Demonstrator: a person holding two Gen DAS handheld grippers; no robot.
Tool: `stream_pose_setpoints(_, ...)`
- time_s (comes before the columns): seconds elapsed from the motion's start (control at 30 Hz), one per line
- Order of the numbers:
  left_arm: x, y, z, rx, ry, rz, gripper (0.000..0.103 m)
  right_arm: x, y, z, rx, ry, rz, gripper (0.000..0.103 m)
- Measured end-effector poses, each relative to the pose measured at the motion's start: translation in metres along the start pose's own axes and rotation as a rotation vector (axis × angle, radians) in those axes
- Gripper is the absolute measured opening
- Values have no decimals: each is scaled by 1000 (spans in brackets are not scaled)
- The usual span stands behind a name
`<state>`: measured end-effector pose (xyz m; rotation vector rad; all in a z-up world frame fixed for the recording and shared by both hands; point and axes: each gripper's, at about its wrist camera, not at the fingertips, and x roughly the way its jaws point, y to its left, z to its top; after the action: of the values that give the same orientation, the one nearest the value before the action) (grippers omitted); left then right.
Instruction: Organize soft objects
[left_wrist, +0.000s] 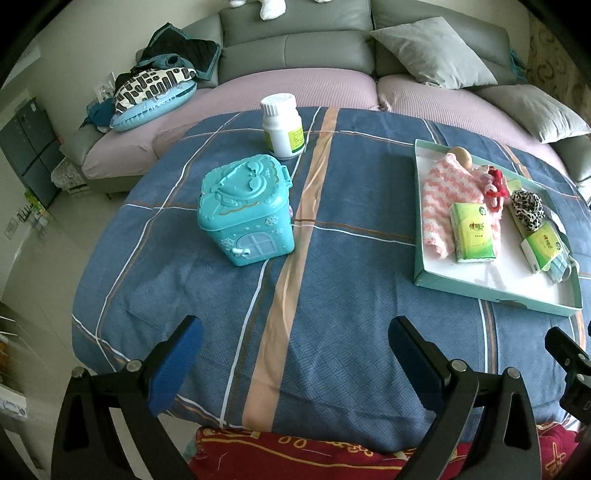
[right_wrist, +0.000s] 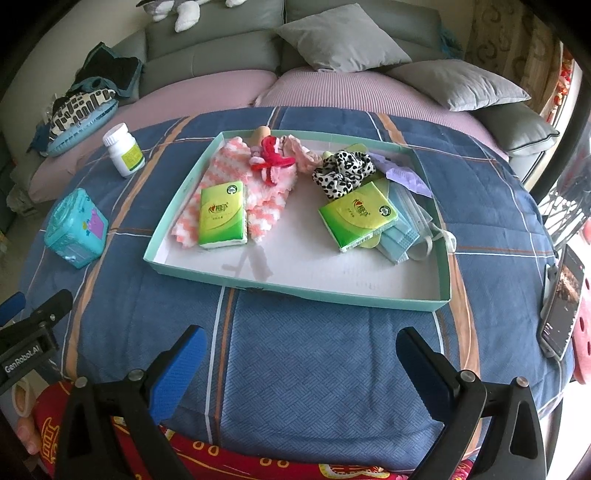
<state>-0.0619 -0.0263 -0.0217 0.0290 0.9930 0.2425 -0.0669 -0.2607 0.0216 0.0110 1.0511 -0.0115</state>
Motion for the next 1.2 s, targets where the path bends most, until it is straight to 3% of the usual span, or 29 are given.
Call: stream_pose_setpoints(1.2, 2, -2, 0, -4, 10, 0, 100, 6, 2, 0, -19, 23, -25, 103)
